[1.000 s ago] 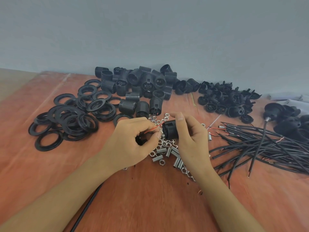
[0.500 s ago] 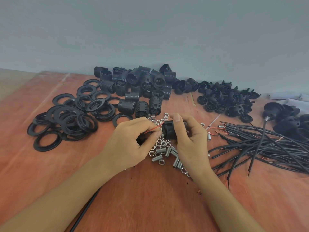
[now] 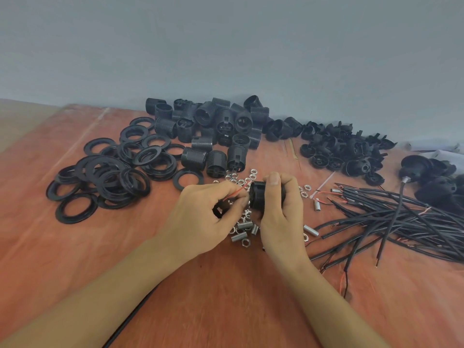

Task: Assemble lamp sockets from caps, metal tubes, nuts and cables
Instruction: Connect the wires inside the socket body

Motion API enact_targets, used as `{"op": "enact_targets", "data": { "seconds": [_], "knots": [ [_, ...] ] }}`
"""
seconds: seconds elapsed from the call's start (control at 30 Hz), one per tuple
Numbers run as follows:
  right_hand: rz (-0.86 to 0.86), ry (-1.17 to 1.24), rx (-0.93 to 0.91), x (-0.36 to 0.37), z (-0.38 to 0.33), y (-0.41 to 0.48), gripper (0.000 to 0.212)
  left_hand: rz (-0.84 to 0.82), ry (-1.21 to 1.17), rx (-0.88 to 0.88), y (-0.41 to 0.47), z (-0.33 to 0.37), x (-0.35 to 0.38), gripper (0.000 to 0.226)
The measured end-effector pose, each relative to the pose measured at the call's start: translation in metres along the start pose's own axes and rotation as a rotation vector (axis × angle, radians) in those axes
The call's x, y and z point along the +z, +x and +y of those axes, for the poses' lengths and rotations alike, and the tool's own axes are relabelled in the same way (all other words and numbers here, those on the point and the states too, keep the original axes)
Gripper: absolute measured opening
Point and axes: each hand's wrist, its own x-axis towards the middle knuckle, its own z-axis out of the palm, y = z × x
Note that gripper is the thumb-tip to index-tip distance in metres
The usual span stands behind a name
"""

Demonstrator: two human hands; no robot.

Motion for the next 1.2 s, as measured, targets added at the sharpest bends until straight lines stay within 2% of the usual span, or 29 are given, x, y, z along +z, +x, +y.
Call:
{"op": "enact_targets", "data": {
  "seconds": [0.2,0.37,0.5,0.63,0.73,1.1,1.2],
  "knots": [
    [0.014,-0.033,-0.102,0.0006,0.0024,-0.0021,0.020,0.011,0.058,0.044,-0.0024,-0.0006,0.0015,0.012],
    [-0.012,-0.022,-0.070,-0.0004,0.0021,-0.0023,0.019,0.029,0.044,0.035,-0.0020,0.0005,0.0030,0.010],
    [0.021,0.005,-0.021,-0.0018,-0.0013,0.0029,0.023,0.031,-0.079,-0.093,0.0008,0.0030,0.0055,0.017],
    [0.057,0.019,0.011,0.0023,-0.0038,0.0018,0.027,0.022,-0.260,-0.273,0.0024,0.0035,0.0043,0.014],
    [0.068,0.005,-0.036,0.0028,-0.0029,0.0011,0.027,-0.005,-0.313,-0.345,0.0028,0.0035,0.0037,0.012],
    [0.019,-0.053,-0.156,0.0006,0.0005,-0.0013,0.024,0.001,-0.253,-0.258,-0.0021,0.0074,0.0053,0.013],
    [0.016,0.015,-0.074,0.0000,-0.0003,0.0000,0.025,0.002,-0.278,-0.253,-0.0007,0.0074,0.0048,0.013]
  ]
}}
